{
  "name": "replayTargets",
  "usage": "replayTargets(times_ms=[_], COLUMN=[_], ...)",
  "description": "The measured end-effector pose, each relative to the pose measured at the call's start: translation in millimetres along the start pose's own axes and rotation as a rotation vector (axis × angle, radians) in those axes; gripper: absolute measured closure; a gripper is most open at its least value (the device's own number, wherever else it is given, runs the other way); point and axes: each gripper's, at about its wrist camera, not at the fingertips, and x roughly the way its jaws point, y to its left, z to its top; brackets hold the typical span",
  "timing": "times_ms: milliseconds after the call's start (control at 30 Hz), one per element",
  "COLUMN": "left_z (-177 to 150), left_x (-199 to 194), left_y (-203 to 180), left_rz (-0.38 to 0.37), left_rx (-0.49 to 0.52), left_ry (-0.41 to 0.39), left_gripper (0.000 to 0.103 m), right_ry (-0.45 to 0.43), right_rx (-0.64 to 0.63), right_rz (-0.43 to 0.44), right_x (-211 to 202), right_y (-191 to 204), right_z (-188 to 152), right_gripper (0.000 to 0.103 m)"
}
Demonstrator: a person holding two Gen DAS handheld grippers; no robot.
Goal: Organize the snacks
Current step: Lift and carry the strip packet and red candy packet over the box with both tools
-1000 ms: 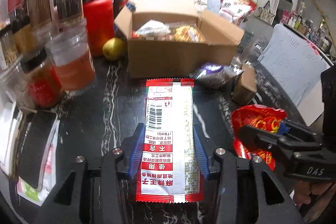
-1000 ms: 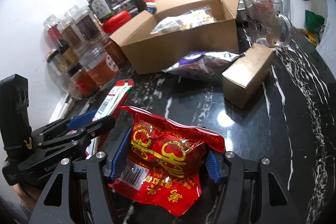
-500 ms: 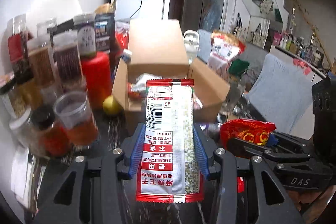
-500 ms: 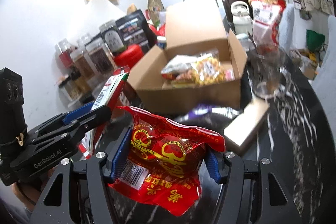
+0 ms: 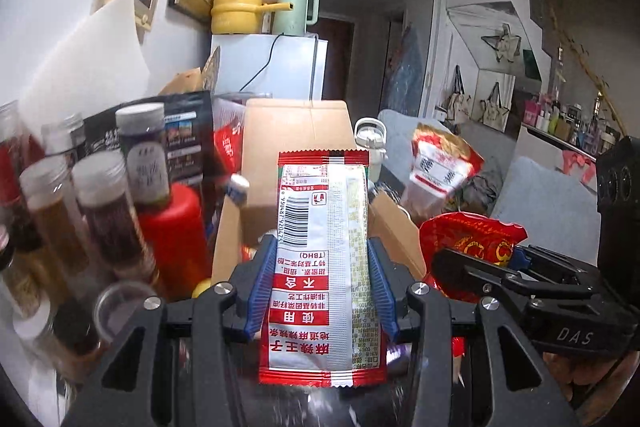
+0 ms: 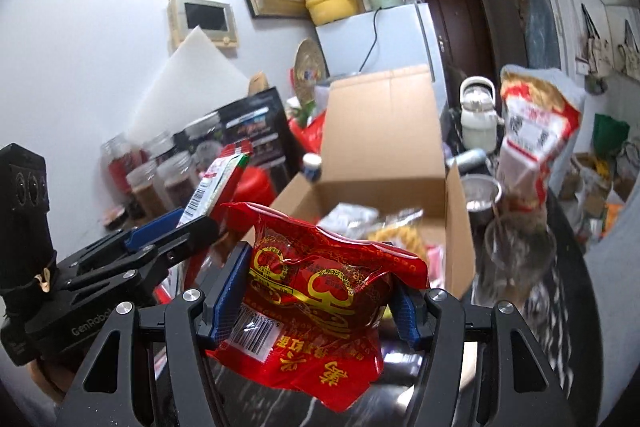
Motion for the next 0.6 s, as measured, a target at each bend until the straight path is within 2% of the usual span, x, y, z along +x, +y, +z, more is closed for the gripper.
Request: replayTargets(times_ms=[300, 600], left_z=[25, 25], left_x=[48, 100], left_y=[9, 27], left_rz=[0.019, 0.050], left_rx=[0.004, -0.013], left_ry=[-0.001, 0.062], left_gripper=[0.058, 0.058], right_ry=[0.002, 0.029], right_rx=[0.005, 0.000], right_rz=[-0.018, -0.024], right_x=[48, 91], right_y=[-24, -41], right_z=[27, 40], right_gripper=[0.040, 0.040])
